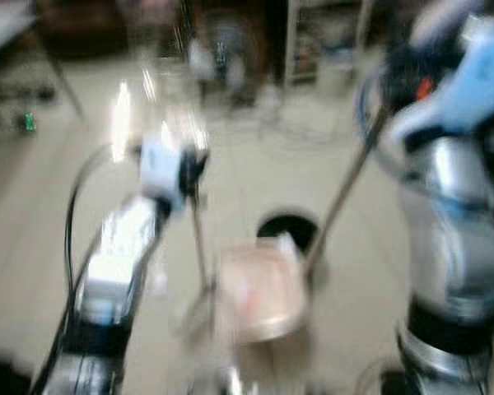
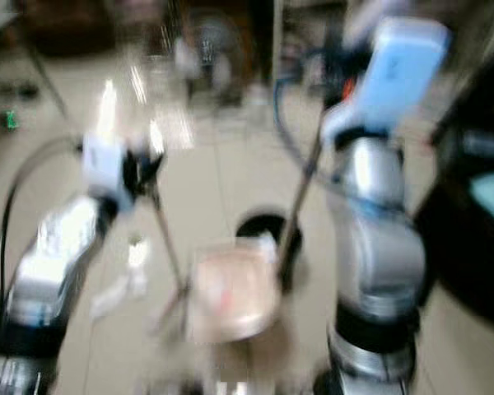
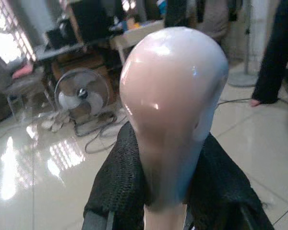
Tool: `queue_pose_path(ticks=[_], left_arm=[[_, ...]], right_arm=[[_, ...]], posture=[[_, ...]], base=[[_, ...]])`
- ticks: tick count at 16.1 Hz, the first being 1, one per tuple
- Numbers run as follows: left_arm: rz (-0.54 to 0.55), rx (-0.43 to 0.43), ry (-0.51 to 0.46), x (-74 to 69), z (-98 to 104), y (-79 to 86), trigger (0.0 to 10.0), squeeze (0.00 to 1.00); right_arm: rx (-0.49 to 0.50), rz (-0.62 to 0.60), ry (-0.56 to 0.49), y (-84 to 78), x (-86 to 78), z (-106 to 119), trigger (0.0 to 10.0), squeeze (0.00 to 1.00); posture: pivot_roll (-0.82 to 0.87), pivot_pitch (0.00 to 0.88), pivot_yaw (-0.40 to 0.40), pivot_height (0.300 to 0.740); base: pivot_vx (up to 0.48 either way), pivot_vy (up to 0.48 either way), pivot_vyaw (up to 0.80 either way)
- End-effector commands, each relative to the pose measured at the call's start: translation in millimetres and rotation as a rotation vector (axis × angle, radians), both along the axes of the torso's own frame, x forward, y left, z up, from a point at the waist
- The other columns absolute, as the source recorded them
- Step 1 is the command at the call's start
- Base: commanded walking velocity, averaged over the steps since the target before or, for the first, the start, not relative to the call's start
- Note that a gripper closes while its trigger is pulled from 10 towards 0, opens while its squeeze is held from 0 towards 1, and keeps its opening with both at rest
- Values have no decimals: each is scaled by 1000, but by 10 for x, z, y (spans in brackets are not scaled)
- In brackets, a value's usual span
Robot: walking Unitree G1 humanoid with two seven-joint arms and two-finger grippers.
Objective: Sweep floor
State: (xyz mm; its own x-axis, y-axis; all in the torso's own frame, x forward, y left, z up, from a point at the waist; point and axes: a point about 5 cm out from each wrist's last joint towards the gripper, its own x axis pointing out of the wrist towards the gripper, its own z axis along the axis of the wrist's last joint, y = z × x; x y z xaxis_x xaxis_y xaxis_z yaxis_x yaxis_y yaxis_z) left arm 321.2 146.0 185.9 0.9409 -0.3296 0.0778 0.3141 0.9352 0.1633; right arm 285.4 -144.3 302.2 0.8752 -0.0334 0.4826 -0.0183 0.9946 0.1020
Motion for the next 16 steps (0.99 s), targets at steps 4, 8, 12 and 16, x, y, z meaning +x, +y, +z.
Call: queue_pose_path(ticks=[4,8,12,16], left_arm=[[103,68,-29,-102,-30,167,10000,0],[132,59,-9,-186,-134,232,10000,0],[133,59,-4,-224,-186,182,10000,0],[139,58,1,-260,-202,190,10000,0]], right_arm=[[-18,-11,68,-3,-133,-305,10000,0],[-153,-104,184,-119,-227,-666,10000,0],[-235,-146,259,-156,-274,-889,10000,0],[-233,-126,262,-118,-277,-937,10000,0]], posture=[[-42,55,74,740],[-41,66,75,740],[-38,76,70,740],[-28,74,64,740]], base=[[0,0,0],[0,0,0],[121,0,800],[255,0,800]])
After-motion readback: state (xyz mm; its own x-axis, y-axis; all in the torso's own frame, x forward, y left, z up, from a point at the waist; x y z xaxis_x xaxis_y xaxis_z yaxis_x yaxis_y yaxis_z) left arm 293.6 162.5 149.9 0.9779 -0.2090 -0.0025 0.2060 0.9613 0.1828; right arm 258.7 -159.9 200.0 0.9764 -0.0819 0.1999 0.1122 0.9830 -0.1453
